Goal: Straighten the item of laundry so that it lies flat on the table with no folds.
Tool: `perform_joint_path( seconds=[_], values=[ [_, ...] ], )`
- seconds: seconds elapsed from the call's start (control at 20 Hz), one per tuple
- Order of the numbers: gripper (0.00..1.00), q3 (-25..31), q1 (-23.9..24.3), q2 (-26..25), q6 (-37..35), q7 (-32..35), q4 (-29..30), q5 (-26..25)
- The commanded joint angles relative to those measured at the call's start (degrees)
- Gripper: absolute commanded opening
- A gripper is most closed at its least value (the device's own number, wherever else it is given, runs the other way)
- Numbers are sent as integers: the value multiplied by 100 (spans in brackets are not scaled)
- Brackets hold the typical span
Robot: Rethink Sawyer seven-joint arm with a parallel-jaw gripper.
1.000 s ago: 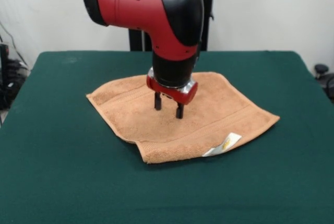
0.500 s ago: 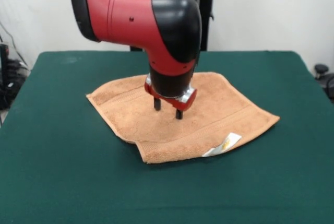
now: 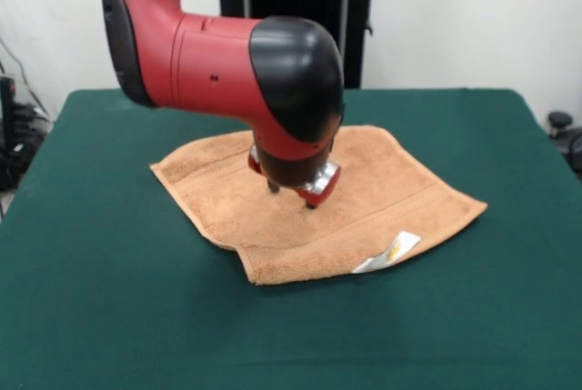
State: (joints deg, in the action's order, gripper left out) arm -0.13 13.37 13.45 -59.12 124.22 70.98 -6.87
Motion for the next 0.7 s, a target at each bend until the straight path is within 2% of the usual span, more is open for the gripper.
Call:
perform_joint_path(
  seconds=[0.05, 0.7],
  values=[
    [100, 774, 198, -1757, 3483, -490, -1307, -898],
    [100, 1571, 612, -2509, 3175, -1487, -2417, -1260]
  ],
)
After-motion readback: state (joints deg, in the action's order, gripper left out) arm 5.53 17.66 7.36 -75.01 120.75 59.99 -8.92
